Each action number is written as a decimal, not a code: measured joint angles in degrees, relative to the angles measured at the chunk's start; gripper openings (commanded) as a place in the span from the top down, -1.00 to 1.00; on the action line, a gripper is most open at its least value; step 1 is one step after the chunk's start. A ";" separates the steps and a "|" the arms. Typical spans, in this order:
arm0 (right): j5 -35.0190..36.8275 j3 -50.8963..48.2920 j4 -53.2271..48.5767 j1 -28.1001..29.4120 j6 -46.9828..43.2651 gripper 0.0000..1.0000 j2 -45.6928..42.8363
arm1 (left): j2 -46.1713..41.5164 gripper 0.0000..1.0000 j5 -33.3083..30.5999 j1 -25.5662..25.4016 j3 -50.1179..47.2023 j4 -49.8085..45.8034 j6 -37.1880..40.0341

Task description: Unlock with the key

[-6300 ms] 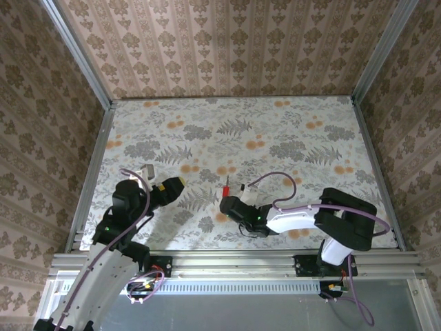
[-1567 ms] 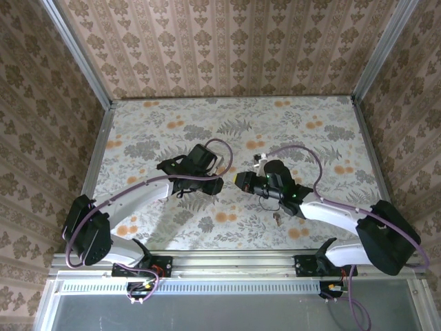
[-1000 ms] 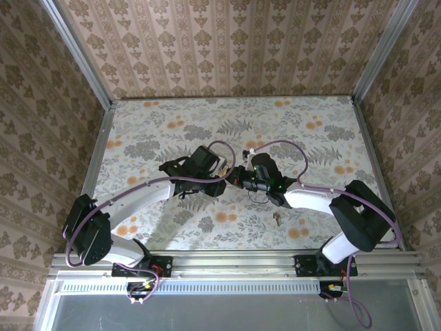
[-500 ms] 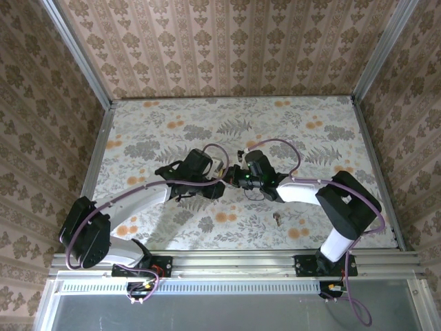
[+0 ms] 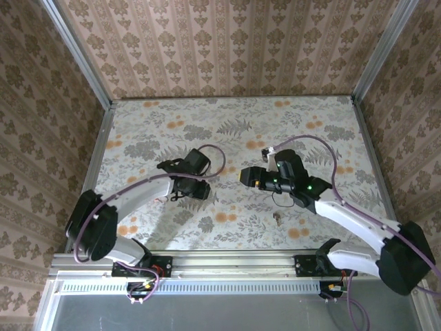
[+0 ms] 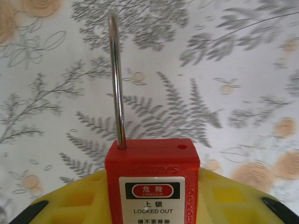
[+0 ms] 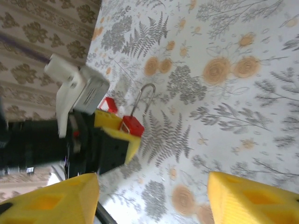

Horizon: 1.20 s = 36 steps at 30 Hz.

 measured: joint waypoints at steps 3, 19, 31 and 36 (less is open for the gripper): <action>1.70 -1.66 -4.35 -0.13 -1.09 -0.46 -4.68 | 5.60 0.71 -3.06 -0.90 3.43 -2.05 0.37; 5.88 -4.63 -17.33 -1.60 -2.73 -0.65 -19.02 | 19.63 0.26 -2.23 -3.39 11.41 -2.78 0.76; 6.97 -4.63 -23.41 -2.12 -3.85 -0.72 -22.99 | 13.68 -0.30 1.77 -3.23 11.39 -2.25 -0.55; 9.49 -4.63 -27.52 -2.14 -4.55 -0.81 -23.50 | 3.58 -0.40 1.90 -1.70 10.84 -3.26 -0.98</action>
